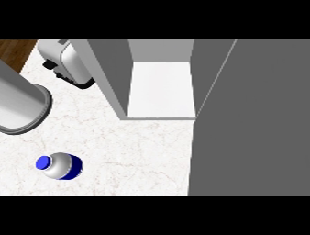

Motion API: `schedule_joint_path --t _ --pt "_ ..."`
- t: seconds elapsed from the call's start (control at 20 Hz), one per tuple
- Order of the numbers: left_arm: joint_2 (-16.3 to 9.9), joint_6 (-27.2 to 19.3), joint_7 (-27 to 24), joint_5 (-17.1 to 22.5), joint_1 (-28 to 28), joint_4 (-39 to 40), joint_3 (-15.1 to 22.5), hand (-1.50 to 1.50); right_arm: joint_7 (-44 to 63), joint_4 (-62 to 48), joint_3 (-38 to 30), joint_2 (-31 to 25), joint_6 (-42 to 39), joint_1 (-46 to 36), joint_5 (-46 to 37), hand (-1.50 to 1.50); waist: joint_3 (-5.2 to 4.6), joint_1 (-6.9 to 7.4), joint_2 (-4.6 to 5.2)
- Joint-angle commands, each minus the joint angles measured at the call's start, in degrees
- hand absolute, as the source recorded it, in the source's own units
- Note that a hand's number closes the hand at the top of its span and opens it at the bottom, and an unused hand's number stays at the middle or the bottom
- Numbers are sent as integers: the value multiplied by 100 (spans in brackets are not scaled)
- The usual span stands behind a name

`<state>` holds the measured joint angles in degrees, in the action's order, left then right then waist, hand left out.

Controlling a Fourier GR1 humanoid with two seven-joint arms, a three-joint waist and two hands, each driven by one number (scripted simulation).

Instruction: Pick up the bottled water, place it into the cabinet and close the cabinet

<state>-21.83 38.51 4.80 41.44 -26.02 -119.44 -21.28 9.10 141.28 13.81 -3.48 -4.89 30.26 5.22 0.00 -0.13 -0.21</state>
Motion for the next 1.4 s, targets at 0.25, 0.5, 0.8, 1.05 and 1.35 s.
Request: schedule_joint_path --t 0.25,0.5,0.8,1.05,1.35 --pt "465 -172 -12 -867 763 756 4 -150 -389 534 -333 -212 -354 762 445 -150 2 -65 12" --pt "1050 166 -1088 -2425 960 1800 94 -150 -586 789 -109 -294 -415 1304 223 -150 -5 -92 8" --pt "753 280 -1660 -2925 1655 3140 -39 -150 -941 899 105 -308 -592 1764 220 -150 -7 -115 11" --pt "1050 -45 -2462 -3788 2001 4018 190 -150 -1291 871 55 -389 -686 2003 123 -150 -8 -126 11" --pt "809 -159 -3628 -4178 2347 5547 -28 -150 -1325 880 141 -422 -694 2195 125 -150 -10 -105 18"
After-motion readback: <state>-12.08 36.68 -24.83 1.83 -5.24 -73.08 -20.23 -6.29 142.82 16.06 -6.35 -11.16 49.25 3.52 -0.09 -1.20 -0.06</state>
